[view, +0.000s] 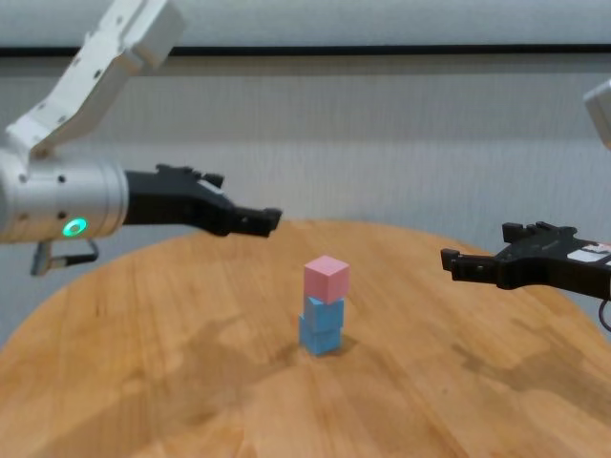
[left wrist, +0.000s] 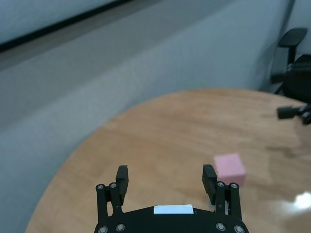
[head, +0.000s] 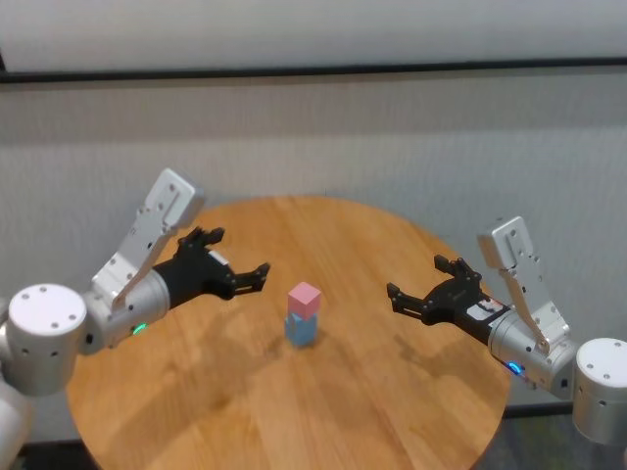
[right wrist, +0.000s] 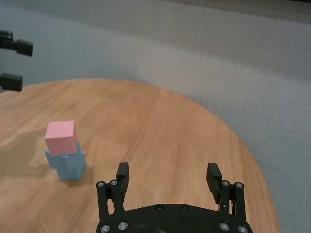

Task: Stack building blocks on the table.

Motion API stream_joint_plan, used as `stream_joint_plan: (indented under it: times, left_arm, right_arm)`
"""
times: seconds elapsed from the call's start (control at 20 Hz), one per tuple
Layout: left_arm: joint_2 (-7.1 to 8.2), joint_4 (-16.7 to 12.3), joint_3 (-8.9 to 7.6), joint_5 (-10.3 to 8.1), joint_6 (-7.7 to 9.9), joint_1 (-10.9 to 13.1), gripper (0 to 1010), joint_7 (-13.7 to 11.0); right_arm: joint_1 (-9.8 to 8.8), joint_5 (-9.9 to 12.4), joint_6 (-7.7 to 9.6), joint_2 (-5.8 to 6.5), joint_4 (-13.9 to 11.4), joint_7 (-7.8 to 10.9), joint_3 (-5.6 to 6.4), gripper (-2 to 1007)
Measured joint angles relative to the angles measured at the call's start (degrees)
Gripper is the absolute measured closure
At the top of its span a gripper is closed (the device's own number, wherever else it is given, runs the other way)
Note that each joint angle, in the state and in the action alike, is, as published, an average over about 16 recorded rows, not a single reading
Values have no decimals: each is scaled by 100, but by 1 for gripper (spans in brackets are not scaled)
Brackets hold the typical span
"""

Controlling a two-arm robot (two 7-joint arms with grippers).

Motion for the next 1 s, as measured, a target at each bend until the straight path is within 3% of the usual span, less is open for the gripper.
stream_joint_plan:
  times: [0.6,1.0]
  left_arm:
    - [104,41,-176,4,-265,189,10,92]
    - [97,45,-162,5,-219,174,10,95]
  right_arm:
    - [0,0,0,0,0,0,0,5]
    - [0,0,0,0,0,0,0,5]
